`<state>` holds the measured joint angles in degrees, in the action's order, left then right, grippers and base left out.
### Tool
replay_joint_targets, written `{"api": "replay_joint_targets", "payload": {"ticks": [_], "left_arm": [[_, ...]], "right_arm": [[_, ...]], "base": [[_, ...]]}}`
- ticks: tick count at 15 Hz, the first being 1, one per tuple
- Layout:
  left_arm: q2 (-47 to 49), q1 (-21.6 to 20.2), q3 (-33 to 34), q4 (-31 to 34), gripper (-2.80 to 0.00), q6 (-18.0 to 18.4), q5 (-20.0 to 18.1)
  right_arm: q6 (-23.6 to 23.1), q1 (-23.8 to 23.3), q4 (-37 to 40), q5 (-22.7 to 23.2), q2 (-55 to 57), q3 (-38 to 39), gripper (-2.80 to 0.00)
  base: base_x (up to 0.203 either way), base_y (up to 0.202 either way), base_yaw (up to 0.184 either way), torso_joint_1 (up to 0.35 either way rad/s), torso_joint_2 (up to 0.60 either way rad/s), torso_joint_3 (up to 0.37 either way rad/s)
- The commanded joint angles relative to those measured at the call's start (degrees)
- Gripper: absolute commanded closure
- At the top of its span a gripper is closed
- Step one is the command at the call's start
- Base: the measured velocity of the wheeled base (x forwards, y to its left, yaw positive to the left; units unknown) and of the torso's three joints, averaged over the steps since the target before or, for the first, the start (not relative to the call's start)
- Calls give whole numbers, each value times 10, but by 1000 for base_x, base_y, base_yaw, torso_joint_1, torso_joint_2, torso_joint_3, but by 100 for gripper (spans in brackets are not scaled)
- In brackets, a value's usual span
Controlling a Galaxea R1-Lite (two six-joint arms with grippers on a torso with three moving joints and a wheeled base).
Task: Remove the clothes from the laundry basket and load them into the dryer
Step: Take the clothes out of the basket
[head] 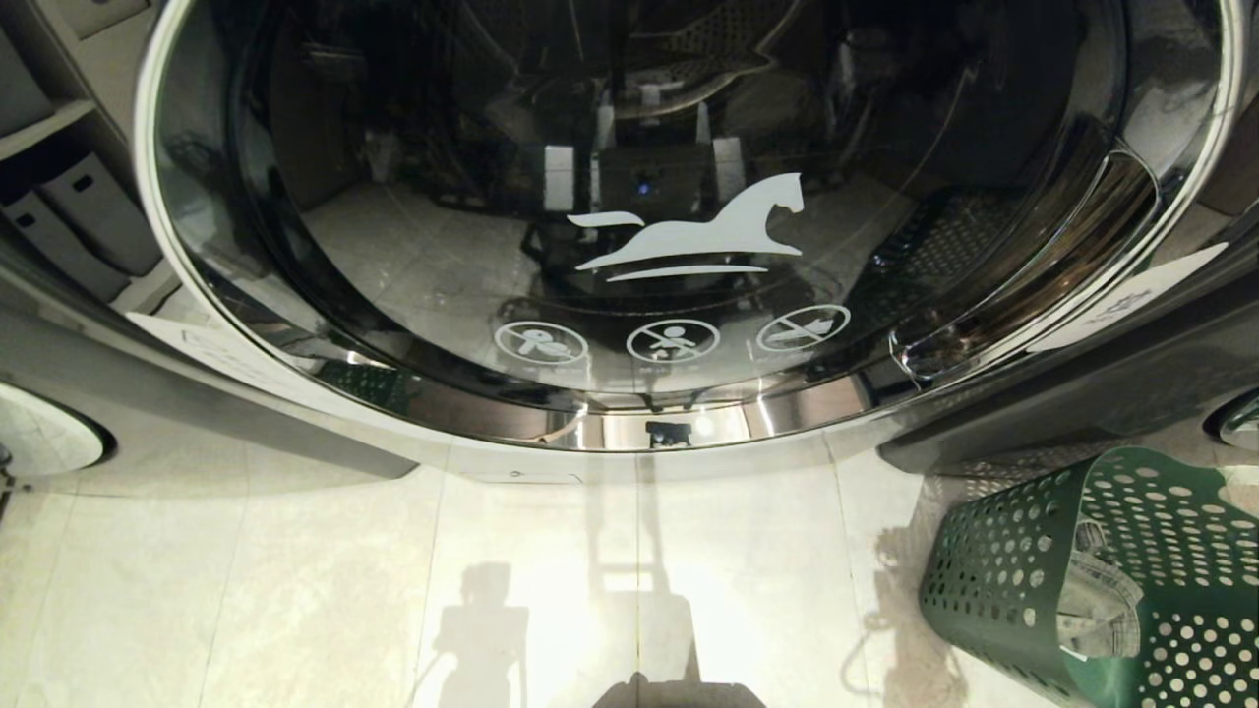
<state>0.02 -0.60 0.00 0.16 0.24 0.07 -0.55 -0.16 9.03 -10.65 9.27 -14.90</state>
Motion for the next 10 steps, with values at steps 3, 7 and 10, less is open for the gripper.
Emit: {"api": "replay_joint_targets", "payload": {"ticks": [3,7,10], "left_arm": [[0,0,0,0,0,0,0],[0,0,0,0,0,0,0],[0,0,0,0,0,0,0]], "right_arm": [[128,-6,37,-57,297,-86,0],[212,-13,-23,-66,482,-31,0],[231,-34,-136,-64,588,36,0]], "base": [[0,0,0,0,0,0],[0,0,0,0,0,0],[0,0,0,0,0,0]]}}
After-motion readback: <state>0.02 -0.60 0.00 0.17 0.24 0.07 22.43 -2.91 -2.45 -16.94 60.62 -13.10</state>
